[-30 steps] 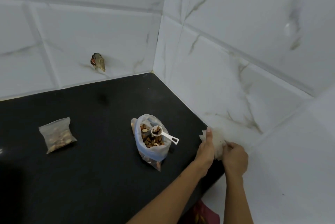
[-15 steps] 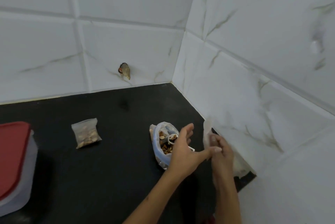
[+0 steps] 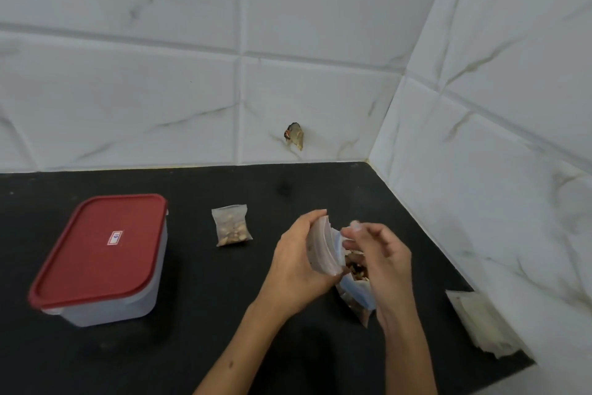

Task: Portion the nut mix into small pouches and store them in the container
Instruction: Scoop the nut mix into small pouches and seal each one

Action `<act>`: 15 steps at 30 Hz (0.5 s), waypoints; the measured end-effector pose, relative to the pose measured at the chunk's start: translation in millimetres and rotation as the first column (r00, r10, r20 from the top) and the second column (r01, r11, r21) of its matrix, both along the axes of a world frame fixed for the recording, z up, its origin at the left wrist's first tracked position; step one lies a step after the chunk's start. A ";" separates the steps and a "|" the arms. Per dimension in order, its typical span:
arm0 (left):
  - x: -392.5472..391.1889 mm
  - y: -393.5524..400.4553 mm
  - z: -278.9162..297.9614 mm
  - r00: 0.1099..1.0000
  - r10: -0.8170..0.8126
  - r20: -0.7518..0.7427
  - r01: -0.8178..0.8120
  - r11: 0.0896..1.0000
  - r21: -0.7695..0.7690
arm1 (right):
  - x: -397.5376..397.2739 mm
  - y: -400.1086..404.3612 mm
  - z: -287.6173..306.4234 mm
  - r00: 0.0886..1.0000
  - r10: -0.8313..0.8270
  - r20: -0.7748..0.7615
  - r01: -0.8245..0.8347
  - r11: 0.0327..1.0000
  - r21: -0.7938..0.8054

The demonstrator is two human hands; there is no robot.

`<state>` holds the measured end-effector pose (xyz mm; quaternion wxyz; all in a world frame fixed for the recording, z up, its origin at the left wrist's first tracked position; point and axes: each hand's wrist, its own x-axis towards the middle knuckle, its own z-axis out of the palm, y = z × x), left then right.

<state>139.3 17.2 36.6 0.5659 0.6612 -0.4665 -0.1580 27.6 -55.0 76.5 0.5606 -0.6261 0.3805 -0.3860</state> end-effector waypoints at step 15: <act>5.8 1.6 -15.1 0.952 0.047 0.303 -0.032 0.998 -0.055 | 0.6 8.7 11.1 0.881 0.102 -0.462 -0.297 0.880 -0.370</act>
